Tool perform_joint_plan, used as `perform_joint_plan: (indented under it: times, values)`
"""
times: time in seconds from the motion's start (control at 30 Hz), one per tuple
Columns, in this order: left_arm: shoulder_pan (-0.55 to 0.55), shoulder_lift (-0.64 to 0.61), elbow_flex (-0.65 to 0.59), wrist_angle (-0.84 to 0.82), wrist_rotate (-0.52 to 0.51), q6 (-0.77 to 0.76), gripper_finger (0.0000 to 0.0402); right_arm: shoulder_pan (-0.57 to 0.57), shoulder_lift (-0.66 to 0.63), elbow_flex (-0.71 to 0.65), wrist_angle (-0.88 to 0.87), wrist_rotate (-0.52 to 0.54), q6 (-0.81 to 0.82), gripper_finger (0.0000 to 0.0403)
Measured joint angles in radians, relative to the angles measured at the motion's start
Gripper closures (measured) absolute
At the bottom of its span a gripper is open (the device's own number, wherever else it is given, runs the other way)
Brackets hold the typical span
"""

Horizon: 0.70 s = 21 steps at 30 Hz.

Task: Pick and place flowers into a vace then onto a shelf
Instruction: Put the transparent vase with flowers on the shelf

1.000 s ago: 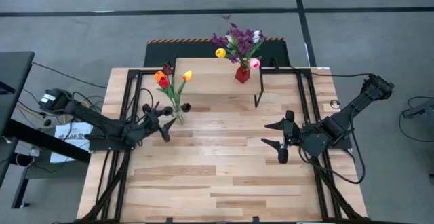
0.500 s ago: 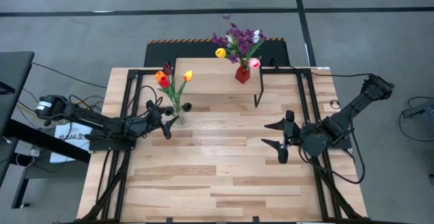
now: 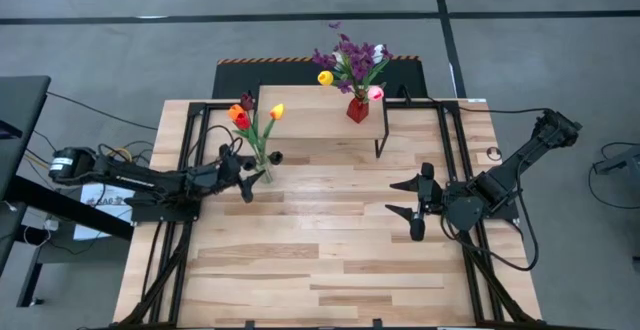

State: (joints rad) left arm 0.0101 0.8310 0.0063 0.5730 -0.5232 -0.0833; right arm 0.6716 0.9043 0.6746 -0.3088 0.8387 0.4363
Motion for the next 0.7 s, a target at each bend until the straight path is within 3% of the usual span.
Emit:
perform_joint_plan:
  times: [0.7]
  values:
    - [0.136, 0.000, 0.000, 0.037, 0.213, 0.057, 0.0168, 0.000, 0.000, 0.000, 0.000, 0.000, 0.000, 0.0147]
